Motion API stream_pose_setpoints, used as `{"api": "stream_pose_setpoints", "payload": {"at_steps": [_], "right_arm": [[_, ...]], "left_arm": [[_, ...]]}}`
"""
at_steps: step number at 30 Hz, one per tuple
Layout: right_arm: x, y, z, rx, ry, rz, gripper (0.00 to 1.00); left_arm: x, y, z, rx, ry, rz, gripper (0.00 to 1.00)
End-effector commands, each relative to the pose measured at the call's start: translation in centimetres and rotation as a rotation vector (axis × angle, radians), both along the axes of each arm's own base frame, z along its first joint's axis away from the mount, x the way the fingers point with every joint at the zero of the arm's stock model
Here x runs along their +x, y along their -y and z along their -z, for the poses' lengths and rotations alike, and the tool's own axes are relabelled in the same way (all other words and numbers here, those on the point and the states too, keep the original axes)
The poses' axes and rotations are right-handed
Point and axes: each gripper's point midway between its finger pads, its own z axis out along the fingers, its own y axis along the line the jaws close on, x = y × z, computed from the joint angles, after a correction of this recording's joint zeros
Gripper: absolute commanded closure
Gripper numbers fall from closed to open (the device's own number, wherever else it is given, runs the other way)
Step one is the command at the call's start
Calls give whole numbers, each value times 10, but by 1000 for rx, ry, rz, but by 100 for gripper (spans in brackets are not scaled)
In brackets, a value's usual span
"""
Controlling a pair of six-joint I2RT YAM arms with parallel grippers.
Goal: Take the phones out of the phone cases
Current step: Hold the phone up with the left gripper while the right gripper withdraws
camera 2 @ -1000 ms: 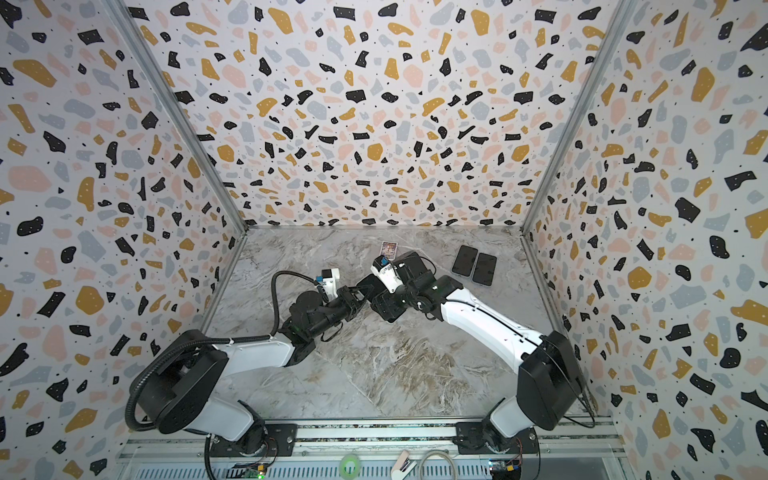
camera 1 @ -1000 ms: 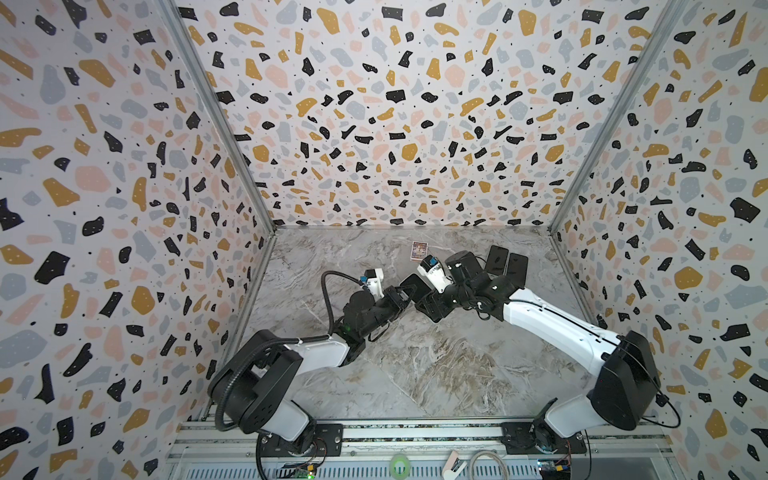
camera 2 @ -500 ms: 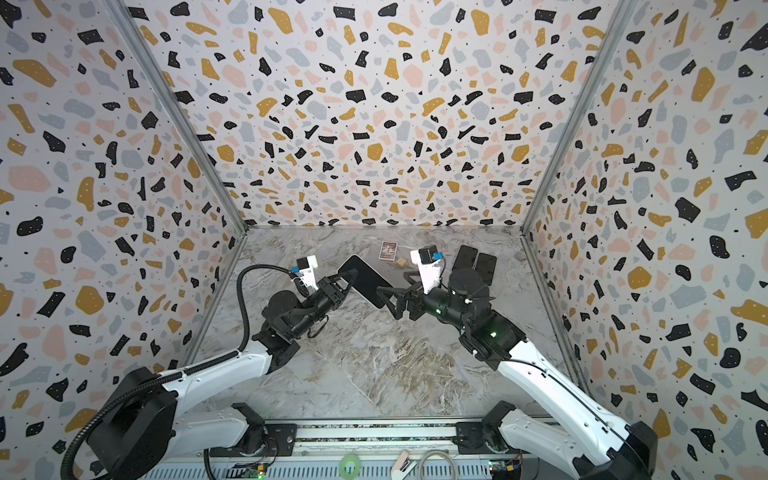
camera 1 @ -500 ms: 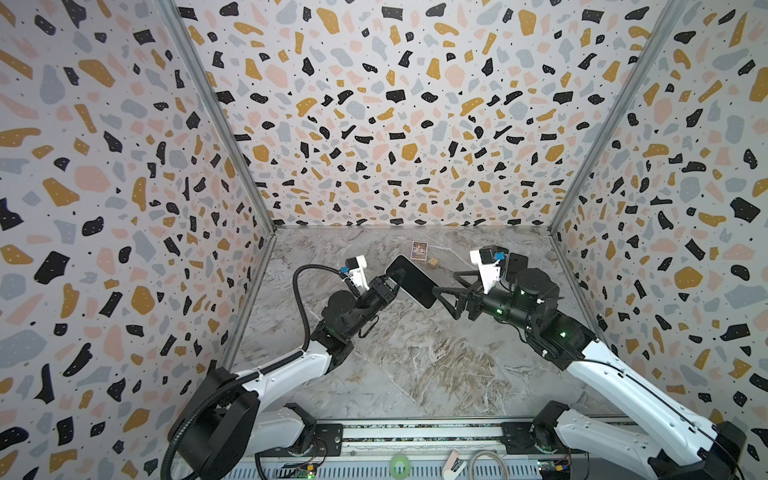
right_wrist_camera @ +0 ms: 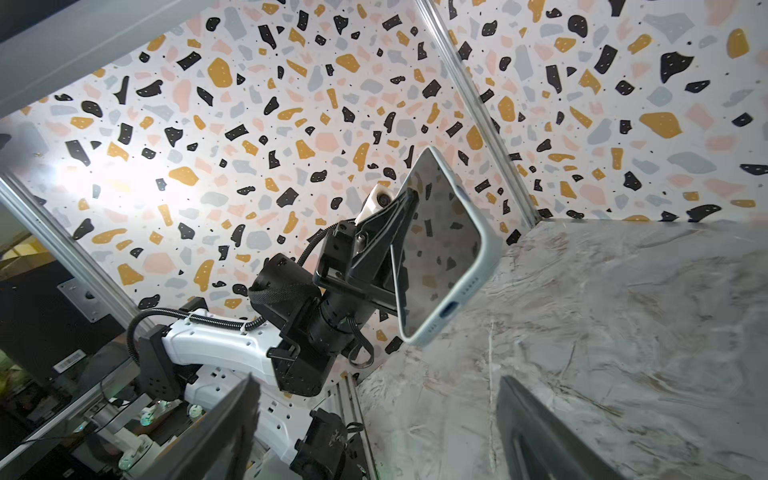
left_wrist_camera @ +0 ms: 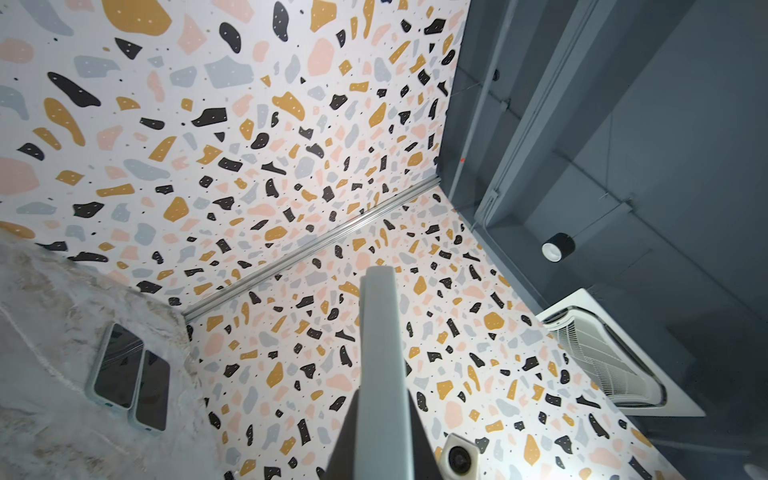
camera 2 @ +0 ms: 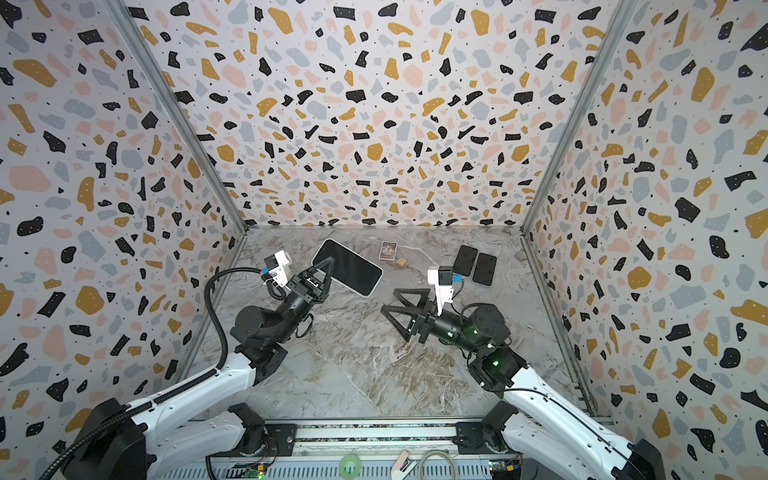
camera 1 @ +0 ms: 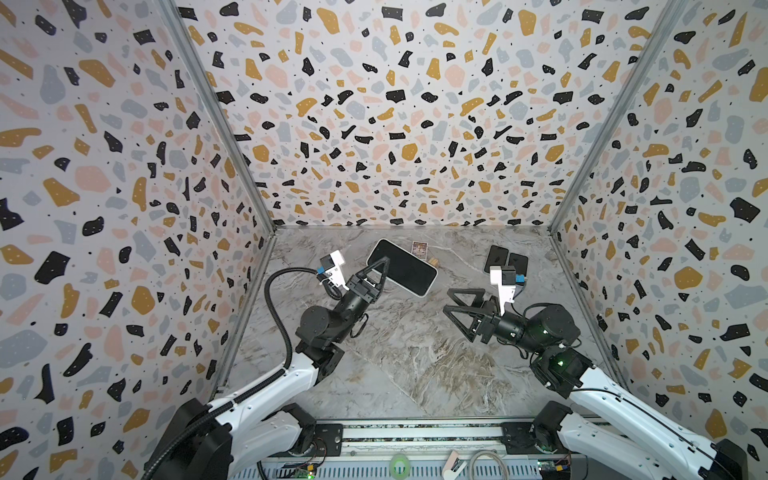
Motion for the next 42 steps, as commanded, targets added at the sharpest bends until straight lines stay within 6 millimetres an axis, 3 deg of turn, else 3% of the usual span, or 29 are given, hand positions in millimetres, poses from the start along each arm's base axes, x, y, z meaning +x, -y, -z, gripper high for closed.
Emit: {"api": "stream_pose_setpoints", "payload": {"at_steps": [1,9,15,23,37,42], "right_arm": [[-26,7,-40,169,99,-79,12],[-38,-18,-38,206,103,-141,27],[-36,-28,-33,228,84,-145,36],[-30,-31,-19,228,40,-129,39],[-31,-51,-23,246,52,-208,49],[-33,-50,-27,269,71,-218,53]], "left_arm": [[-24,-26,-37,-134,114,-29,100],[-35,-27,-35,-180,107,-17,100],[-42,-29,-36,-214,116,-8,100],[-45,-31,-36,-221,115,-11,100],[-47,-29,-29,-222,105,-9,100],[-46,-28,-26,-217,92,-7,100]]}}
